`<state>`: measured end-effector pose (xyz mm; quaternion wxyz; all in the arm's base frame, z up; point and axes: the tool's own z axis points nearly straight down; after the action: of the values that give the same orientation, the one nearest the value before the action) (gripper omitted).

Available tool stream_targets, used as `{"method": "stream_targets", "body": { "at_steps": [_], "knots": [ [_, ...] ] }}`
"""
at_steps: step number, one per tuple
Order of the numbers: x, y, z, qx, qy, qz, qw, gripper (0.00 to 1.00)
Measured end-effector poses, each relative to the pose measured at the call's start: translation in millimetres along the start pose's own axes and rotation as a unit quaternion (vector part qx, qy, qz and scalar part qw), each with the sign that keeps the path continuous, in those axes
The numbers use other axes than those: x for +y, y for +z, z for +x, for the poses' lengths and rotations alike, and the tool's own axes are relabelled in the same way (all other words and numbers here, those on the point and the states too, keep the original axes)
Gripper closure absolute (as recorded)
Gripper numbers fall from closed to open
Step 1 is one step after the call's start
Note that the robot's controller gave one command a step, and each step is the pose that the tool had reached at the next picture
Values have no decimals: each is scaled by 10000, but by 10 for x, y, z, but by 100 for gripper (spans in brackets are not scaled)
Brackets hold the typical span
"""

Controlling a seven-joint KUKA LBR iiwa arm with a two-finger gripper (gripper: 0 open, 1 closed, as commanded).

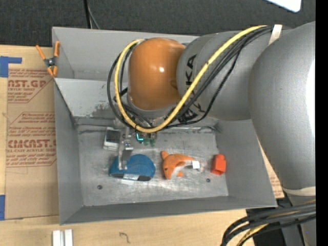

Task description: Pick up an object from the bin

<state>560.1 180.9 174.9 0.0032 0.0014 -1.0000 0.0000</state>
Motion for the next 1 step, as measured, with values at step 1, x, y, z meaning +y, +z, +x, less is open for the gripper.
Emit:
{"method": "stream_targets", "body": {
  "at_steps": [1],
  "knots": [
    [-10,-50,-19,-38,11,-7,10000,0]
  ]
}}
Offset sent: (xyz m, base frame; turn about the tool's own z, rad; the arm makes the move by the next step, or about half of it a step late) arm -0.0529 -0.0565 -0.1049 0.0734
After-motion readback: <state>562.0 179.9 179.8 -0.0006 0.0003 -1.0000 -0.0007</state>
